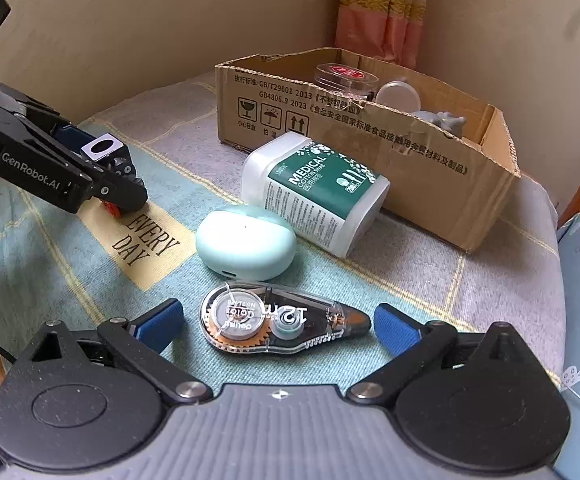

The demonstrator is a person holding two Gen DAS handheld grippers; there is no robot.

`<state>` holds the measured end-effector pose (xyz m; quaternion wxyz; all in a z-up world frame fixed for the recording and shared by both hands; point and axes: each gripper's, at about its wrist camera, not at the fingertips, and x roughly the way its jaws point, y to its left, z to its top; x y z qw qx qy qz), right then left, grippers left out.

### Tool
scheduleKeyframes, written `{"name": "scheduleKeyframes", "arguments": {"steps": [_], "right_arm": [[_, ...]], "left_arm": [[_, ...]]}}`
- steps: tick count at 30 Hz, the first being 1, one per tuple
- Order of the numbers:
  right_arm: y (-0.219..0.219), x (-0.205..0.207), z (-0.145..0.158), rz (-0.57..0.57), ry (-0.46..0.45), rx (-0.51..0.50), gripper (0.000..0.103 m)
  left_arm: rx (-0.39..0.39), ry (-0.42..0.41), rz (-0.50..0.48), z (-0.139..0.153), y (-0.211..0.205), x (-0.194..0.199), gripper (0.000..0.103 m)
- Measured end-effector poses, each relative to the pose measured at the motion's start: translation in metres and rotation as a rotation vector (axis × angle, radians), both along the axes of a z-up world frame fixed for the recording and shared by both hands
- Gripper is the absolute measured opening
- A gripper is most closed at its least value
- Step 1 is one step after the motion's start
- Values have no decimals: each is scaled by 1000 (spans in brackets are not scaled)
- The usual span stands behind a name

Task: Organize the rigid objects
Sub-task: 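Grasp the clear correction-tape dispenser with right tool while left tool holds train, then carry the black train and tape dispenser into the box and open both tools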

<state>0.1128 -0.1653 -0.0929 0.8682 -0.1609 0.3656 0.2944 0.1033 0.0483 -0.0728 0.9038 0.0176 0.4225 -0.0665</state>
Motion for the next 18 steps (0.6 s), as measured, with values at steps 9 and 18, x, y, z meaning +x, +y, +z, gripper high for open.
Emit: {"name": "scheduleKeyframes", "arguments": {"steps": [9,18], "right_arm": [[-1,-1,4,-27,23,-1,93],[-4,-1,7,-69,62,-5,93]], "left_arm": [[-2,-7,-15,4,3,-4,74],[-25,23,-40,8,8,-1,53]]}}
